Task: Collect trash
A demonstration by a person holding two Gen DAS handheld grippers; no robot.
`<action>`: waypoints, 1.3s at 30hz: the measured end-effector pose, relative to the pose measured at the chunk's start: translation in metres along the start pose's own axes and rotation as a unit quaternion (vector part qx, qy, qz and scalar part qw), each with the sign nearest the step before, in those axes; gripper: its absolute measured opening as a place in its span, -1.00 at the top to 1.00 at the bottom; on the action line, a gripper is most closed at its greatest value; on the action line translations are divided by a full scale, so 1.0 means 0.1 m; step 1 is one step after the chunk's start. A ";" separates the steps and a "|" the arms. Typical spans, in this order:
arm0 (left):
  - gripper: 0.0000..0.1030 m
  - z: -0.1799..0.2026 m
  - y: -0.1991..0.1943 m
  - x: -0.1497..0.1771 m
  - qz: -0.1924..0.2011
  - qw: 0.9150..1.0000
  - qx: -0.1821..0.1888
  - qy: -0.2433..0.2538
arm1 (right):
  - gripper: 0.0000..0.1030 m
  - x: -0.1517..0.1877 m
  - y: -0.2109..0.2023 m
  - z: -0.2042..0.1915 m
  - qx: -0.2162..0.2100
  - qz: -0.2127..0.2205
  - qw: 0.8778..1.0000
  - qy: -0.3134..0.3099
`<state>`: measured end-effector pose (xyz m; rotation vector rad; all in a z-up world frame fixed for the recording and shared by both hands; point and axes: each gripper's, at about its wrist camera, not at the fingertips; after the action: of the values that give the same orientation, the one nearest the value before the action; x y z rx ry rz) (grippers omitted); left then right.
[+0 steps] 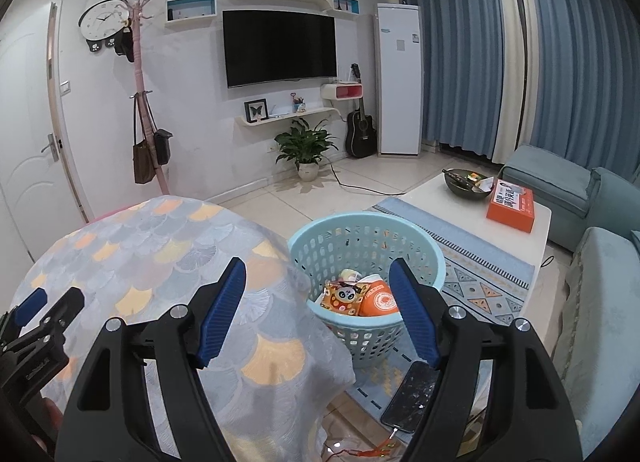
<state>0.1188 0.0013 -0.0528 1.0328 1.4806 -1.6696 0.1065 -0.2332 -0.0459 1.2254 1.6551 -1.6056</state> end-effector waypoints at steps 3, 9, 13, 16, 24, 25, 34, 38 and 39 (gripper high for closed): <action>-0.78 -0.01 -0.01 0.00 0.002 1.000 -0.005 -0.003 | -0.37 -0.01 -0.01 -0.02 0.000 0.001 1.000 -0.004; -0.78 0.04 -0.03 0.00 0.005 1.000 -0.012 0.010 | -0.38 0.01 -0.04 -0.01 -0.003 0.002 1.000 -0.002; -0.78 0.07 -0.03 0.00 0.004 1.000 -0.012 0.016 | -0.39 0.01 -0.05 -0.01 -0.003 0.003 1.000 -0.004; -0.78 0.07 -0.03 0.00 0.004 1.000 -0.013 0.017 | -0.42 0.02 -0.07 -0.01 -0.001 0.005 1.000 -0.006; -0.79 0.10 -0.02 0.02 0.005 1.000 -0.015 0.023 | -0.46 0.03 -0.08 0.00 0.002 0.004 1.000 -0.009; -0.79 0.10 -0.02 0.02 0.004 1.000 -0.015 0.022 | -0.46 0.03 -0.08 0.00 0.001 0.003 1.000 -0.008; -0.79 0.10 -0.04 0.02 0.003 1.000 -0.014 0.019 | -0.46 0.04 -0.05 -0.01 0.003 0.002 1.000 -0.013; -0.79 0.11 -0.04 0.02 0.003 1.000 -0.014 0.019 | -0.46 0.04 -0.03 0.00 0.002 0.000 1.000 -0.015; -0.79 0.11 -0.04 0.02 0.003 1.000 -0.014 0.019 | -0.46 0.05 -0.03 -0.01 0.001 0.000 1.000 -0.015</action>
<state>0.1125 -0.0089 -0.0520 1.0592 1.5193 -1.6288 0.1021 -0.2312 -0.0485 1.1976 1.6349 -1.6181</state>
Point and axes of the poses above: each gripper's, at about its wrist camera, not at the fingertips, and y roughly the way its jaws point, z to its right, x to its underside, and after that the axes turned 5 degrees about y, right-handed
